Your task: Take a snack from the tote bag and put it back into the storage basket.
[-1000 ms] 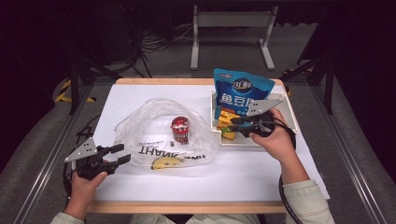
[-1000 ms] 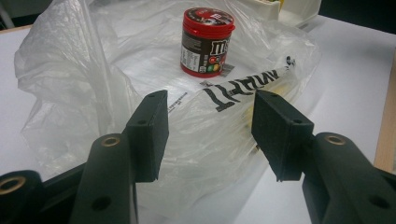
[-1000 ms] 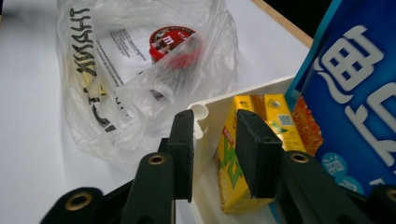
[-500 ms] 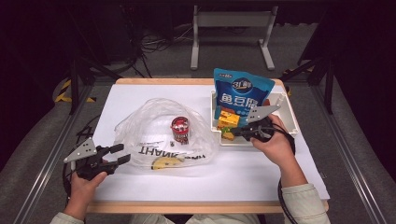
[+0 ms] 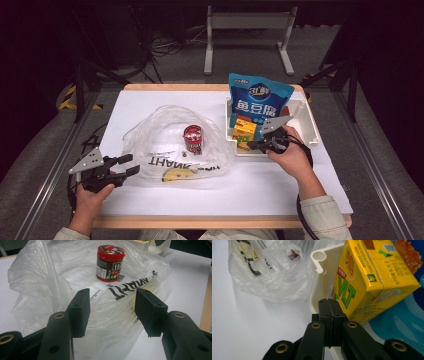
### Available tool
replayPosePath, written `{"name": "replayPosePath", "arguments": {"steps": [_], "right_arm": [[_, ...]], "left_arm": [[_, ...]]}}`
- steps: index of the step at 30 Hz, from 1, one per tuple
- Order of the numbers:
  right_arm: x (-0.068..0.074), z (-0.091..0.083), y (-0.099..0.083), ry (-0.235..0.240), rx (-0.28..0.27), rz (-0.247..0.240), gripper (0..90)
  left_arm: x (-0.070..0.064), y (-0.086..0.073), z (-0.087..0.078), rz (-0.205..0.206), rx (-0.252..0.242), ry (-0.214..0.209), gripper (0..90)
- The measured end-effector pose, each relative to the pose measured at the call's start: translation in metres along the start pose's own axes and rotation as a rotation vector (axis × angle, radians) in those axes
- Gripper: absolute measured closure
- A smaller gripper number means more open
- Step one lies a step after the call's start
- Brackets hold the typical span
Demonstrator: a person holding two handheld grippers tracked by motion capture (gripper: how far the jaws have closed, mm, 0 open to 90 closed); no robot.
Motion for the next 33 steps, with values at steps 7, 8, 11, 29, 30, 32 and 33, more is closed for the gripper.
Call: {"name": "replayPosePath", "arguments": {"steps": [7, 8, 11, 29, 30, 32, 33], "right_arm": [[-0.005, 0.009, -0.006, -0.034, 0.021, 0.026, 90.0], [-0.006, 0.011, -0.007, -0.039, 0.023, 0.030, 90.0], [-0.009, 0.014, -0.011, -0.052, 0.033, 0.039, 90.0], [-0.019, 0.016, -0.020, -0.089, 0.058, 0.082, 90.0], [-0.020, 0.016, -0.021, -0.091, 0.058, 0.085, 90.0], [-0.020, 0.016, -0.021, -0.090, 0.058, 0.093, 90.0], [-0.020, 0.016, -0.021, -0.090, 0.058, 0.093, 90.0]], "left_arm": [[0.000, 0.000, 0.000, 0.000, -0.002, -0.002, 46.7], [0.000, 0.000, 0.000, 0.000, -0.003, -0.002, 46.7], [0.000, 0.000, 0.000, -0.006, -0.004, -0.003, 46.7], [0.000, 0.000, 0.000, 0.000, -0.002, -0.004, 46.7], [0.000, 0.000, 0.000, 0.000, -0.001, -0.004, 46.7], [-0.001, 0.000, 0.000, -0.005, -0.001, -0.005, 46.7], [-0.001, 0.000, 0.000, -0.005, -0.001, -0.005, 46.7]]}}
Point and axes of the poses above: each handheld gripper's, and its own axes: z roughly forward along the jaws, y roughly out of its top, x roughly to its left, the point moved 4 cm from there along z, roughly forward along the jaws, and after that the axes turned 1 degree about y, right-handed, at the moved point
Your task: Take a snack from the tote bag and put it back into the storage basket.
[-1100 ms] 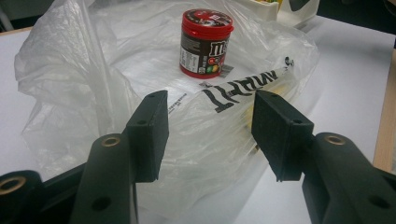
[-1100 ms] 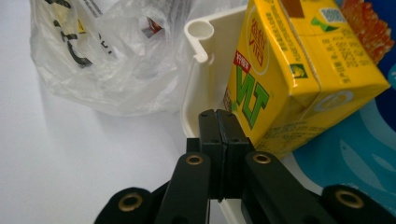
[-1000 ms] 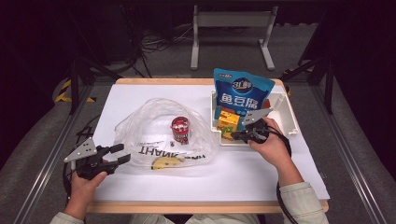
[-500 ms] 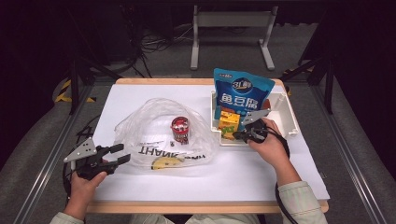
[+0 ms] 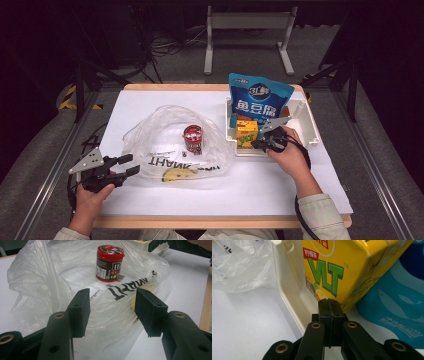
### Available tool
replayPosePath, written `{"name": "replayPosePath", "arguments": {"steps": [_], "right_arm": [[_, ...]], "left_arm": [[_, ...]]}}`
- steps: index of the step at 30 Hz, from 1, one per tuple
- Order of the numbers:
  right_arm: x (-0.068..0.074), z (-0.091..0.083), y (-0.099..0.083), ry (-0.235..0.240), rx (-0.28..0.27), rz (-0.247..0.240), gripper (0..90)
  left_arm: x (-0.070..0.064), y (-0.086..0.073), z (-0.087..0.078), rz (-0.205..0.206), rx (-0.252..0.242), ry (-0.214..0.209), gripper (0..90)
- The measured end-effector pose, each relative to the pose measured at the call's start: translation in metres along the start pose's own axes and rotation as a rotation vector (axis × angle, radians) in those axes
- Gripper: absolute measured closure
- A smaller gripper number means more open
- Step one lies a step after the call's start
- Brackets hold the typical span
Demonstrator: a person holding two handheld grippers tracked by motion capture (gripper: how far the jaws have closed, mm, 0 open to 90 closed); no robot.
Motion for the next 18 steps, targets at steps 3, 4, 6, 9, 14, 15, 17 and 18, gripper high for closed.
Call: {"name": "replayPosePath", "arguments": {"steps": [3, 4, 6, 9, 14, 15, 17, 18], "right_arm": [[-0.0004, 0.0000, -0.0003, 0.001, -0.001, 0.003, 90.0], [-0.0005, 0.0000, -0.0004, 0.001, -0.002, 0.005, 90.0], [-0.0008, 0.0000, -0.0006, 0.000, -0.002, 0.007, 90.0], [-0.0005, 0.0000, -0.0008, 0.001, 0.001, 0.012, 90.0], [0.0009, -0.0014, -0.0004, 0.009, 0.007, 0.005, 90.0], [0.0020, -0.0028, 0.0003, 0.018, 0.003, 0.001, 89.8], [0.0043, -0.0055, 0.0019, 0.023, 0.000, -0.003, 88.5], [0.0062, -0.0080, 0.0037, 0.029, -0.004, -0.009, 87.5]], "left_arm": [[0.0006, 0.0002, -0.0004, 0.005, -0.001, 0.001, 46.7], [0.0006, 0.0002, -0.0004, 0.004, -0.001, 0.000, 46.7], [0.0006, 0.0002, -0.0004, 0.004, -0.001, 0.000, 46.7], [0.0006, 0.0003, -0.0004, 0.003, -0.002, -0.001, 46.7], [0.0005, 0.0008, 0.0007, 0.000, -0.005, -0.005, 46.7], [0.0008, 0.0009, 0.0009, 0.004, -0.005, -0.005, 46.7], [0.0006, 0.0011, 0.0015, -0.001, -0.005, -0.007, 46.7], [0.0007, 0.0012, 0.0017, -0.001, -0.005, -0.007, 46.7]]}}
Point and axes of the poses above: each handheld gripper's, and its own axes: z roughly forward along the jaws, y roughly out of its top, x roughly to its left, the point moved 4 cm from there along z, roughly forward along the jaws, and after that the axes turned 1 degree about y, right-handed, at the moved point
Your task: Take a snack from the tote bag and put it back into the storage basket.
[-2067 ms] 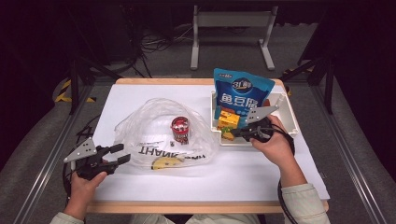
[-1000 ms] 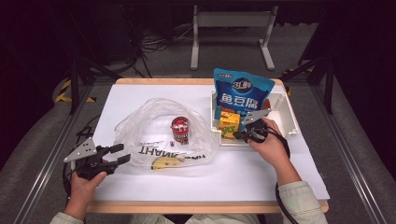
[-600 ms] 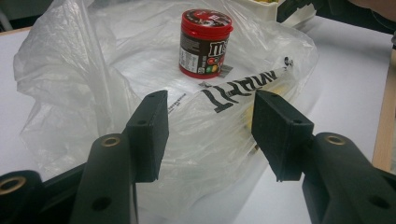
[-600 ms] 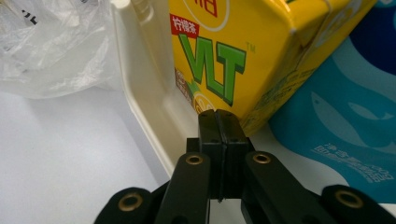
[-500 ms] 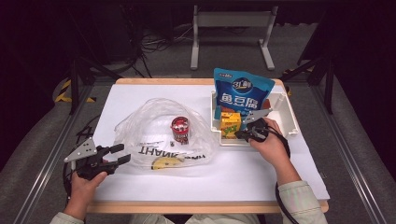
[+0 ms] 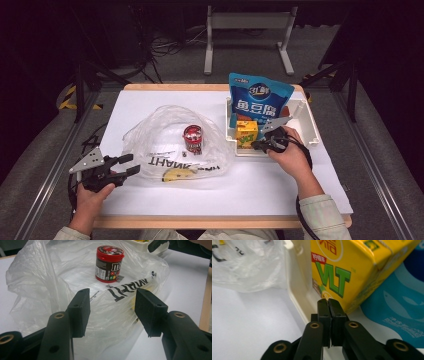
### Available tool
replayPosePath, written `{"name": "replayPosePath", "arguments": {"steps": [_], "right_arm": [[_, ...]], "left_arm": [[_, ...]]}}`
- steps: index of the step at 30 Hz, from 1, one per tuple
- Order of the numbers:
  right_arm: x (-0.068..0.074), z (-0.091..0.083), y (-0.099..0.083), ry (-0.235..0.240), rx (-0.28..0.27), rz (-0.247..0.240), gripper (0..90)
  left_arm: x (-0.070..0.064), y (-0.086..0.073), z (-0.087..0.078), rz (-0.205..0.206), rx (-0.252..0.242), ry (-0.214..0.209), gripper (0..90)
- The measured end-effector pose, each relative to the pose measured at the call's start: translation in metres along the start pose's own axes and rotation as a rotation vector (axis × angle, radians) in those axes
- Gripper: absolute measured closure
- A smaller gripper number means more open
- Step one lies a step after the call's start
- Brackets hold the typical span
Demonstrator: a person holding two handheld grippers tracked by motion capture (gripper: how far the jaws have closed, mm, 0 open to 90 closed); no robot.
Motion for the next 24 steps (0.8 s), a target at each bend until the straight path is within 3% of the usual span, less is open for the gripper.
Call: {"name": "replayPosePath", "arguments": {"steps": [6, 13, 24], "right_arm": [[0.011, -0.014, 0.012, 0.010, -0.039, -0.019, 80.1], [0.025, -0.026, 0.028, 0.029, -0.117, -0.026, 59.0], [0.044, -0.028, 0.049, 0.074, -0.215, -0.004, 36.7]], "left_arm": [[0.000, 0.001, 0.001, 0.004, -0.001, -0.004, 46.7], [0.000, 0.001, 0.002, 0.009, 0.001, -0.005, 46.7], [0.000, 0.002, 0.001, 0.004, -0.003, 0.001, 46.6]]}}
Point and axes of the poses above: each handheld gripper's, and its own axes: z roughly forward along the jaws, y roughly out of its top, x roughly to its left, the point moved 4 cm from there along z, roughly forward along the jaws, and after that the axes turned 1 degree about y, right-handed, at the moved point
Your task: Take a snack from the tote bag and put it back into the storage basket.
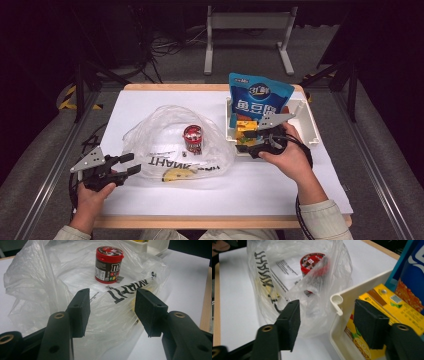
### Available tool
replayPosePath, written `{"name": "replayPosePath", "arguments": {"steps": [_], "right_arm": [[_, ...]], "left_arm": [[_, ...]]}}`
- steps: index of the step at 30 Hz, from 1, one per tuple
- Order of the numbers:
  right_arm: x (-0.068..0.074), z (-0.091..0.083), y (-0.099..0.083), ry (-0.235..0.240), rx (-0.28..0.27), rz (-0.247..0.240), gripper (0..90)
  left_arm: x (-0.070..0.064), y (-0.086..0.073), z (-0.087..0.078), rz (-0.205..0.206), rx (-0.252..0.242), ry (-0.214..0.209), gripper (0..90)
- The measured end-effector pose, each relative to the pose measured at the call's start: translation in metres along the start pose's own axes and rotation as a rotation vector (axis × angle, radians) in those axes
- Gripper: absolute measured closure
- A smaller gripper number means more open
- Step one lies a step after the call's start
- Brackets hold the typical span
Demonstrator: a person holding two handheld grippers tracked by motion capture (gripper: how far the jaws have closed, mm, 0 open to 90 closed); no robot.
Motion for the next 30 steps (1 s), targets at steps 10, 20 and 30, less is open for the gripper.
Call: {"name": "replayPosePath", "arguments": {"steps": [10, 20, 30], "right_arm": [[0.012, 0.010, 0.019, 0.019, -0.022, -0.028, 28.7], [0.029, 0.031, 0.044, 0.057, -0.031, -0.069, 25.0], [0.033, 0.049, 0.061, 0.071, -0.036, -0.088, 22.3]], "left_arm": [[0.000, 0.001, 0.000, 0.009, 0.006, 0.003, 46.6], [0.000, 0.000, -0.001, 0.007, -0.001, 0.002, 46.5], [0.000, 0.000, 0.000, 0.003, 0.001, 0.002, 46.5]]}}
Point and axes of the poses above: each handheld gripper's, and its own axes: z roughly forward along the jaws, y roughly out of its top, x roughly to its left, the point moved 4 cm from there along z, roughly forward along the jaws, and after that the axes turned 1 degree about y, right-handed, at the moved point
